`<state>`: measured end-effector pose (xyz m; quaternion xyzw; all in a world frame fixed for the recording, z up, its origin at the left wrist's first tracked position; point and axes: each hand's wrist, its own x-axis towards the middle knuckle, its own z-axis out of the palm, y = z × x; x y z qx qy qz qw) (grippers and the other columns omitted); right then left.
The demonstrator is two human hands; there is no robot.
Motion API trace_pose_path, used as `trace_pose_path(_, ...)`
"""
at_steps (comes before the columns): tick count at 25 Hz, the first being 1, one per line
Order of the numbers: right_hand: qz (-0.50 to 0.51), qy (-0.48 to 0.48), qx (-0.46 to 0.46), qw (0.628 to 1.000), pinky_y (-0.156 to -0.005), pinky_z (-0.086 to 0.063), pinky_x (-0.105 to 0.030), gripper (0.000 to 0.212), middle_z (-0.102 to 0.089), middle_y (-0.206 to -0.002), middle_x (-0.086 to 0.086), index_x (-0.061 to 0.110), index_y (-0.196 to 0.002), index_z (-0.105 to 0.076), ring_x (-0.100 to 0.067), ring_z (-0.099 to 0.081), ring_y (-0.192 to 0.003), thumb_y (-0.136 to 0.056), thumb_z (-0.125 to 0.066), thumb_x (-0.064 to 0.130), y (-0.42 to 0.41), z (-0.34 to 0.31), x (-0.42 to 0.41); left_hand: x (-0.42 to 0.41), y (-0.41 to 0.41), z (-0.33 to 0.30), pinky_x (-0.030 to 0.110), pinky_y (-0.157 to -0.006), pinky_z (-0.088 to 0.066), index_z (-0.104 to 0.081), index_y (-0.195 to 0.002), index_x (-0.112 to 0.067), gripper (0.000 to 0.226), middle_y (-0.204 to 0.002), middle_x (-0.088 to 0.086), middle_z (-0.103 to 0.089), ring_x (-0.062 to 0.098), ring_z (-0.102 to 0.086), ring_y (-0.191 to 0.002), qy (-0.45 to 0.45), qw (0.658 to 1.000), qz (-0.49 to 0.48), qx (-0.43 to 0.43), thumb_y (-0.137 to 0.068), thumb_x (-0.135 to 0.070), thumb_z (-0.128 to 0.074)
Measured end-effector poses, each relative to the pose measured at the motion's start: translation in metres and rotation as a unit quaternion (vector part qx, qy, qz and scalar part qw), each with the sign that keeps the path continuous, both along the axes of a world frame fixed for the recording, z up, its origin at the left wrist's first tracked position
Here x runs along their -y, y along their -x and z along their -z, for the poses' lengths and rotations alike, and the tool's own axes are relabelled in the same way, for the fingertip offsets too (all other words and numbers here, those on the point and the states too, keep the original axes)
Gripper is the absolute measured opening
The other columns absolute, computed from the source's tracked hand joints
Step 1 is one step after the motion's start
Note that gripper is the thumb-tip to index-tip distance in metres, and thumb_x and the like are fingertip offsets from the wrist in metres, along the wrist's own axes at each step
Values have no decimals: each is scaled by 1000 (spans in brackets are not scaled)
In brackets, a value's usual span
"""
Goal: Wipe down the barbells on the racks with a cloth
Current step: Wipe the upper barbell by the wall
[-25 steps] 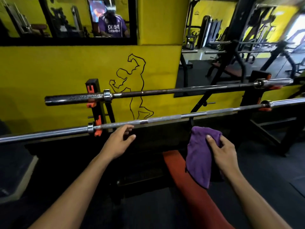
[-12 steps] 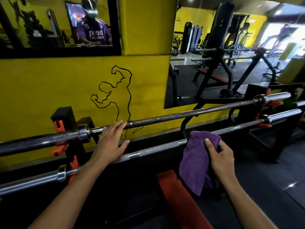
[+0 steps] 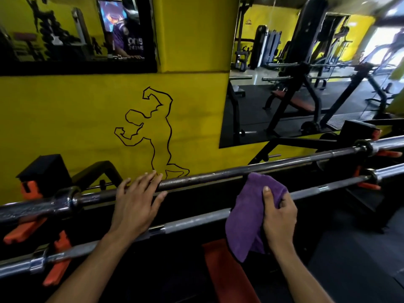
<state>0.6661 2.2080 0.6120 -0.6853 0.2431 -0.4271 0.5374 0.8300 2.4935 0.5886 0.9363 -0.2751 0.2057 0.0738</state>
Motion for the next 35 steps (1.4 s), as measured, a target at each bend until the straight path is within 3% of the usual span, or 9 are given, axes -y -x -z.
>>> trace_pose_path(6, -51, 87, 4, 995, -65, -44, -28, 17, -56, -74, 14, 30, -87, -54, -3, -51, -67, -96, -62, 41, -57, 11, 16, 3, 2, 1, 43, -101, -34, -53, -145, -24, 50, -150, -4, -51, 21, -51, -133, 17, 999, -11, 28, -102, -44, -36)
trace_pose_path(8, -51, 154, -10, 987, -71, -47, -35, 20, -59, -79, 9, 25, -93, -58, -10, -57, -73, -97, -59, 45, -76, 18, 21, 3, 1, 1, 41, -100, -35, -53, -146, -24, 51, -150, -4, -52, 19, -52, -133, 12, 1000, -16, 19, -103, -44, -34)
trace_pose_path(13, -46, 420, -53, 905, -109, -36, -53, 43, -59, -128, -17, 1, -126, -63, -36, -53, -122, -98, -52, 32, -101, 46, 34, -14, -12, -5, 39, -102, -40, -58, -141, -20, 60, -146, -2, -57, 19, -57, -128, 1, 999, -31, -5, -105, -53, -23)
trace_pose_path(16, -54, 515, -56, 854, -111, -34, -52, 41, -62, -129, -12, 4, -121, -67, -36, -50, -132, -94, -60, 35, -109, 44, 50, -23, -16, -9, 44, -117, -30, -65, -133, -13, 62, -138, 4, -63, 22, -60, -126, -16, 998, -59, 27, -106, -48, -21)
trace_pose_path(20, -22, 524, -93, 846, -79, -39, -41, 28, -65, -87, -3, 16, -89, -64, -27, -61, -80, -93, -55, 42, -130, 22, 41, -17, -14, -7, 44, -119, -27, -62, -137, -12, 60, -139, 5, -63, 22, -59, -127, -19, 997, -76, 29, -106, -45, -22)
trace_pose_path(23, -27, 525, -143, 839, -70, -29, -35, 27, -62, -74, 3, 23, -82, -61, -22, -56, -66, -91, -53, 47, -142, 10, 4, -19, -16, -6, 43, -112, -36, -62, -137, -10, 59, -140, 6, -62, 24, -60, -127, -11, 997, -66, 25, -106, -44, -24)
trace_pose_path(26, -72, 515, -138, 843, -75, -36, -39, 31, -65, -86, 0, 21, -92, -63, -23, -59, -75, -91, -52, 51, -145, 13, -44, -19, -19, -6, 44, -109, -41, -61, -137, -9, 62, -139, 8, -62, 25, -60, -127, -3, 998, -65, 17, -106, -45, -22)
trace_pose_path(31, -178, 592, -72, 782, -115, -32, -52, 53, -57, -137, -7, 16, -129, -54, -29, -49, -131, -86, -61, 45, -131, 48, -51, -18, -17, -4, 43, -104, -42, -63, -135, -8, 63, -138, 9, -62, 25, -60, -128, 2, 997, -80, 22, -106, -46, -22)
trace_pose_path(35, -88, 552, -112, 821, -113, -31, -55, 53, -50, -134, -10, 11, -125, -54, -34, -50, -127, -81, -60, 41, -110, 55, 51, -17, -13, -5, 43, -97, -44, -64, -134, -10, 60, -138, 7, -63, 26, -60, -127, 12, 995, -91, 25, -105, -45, -25)
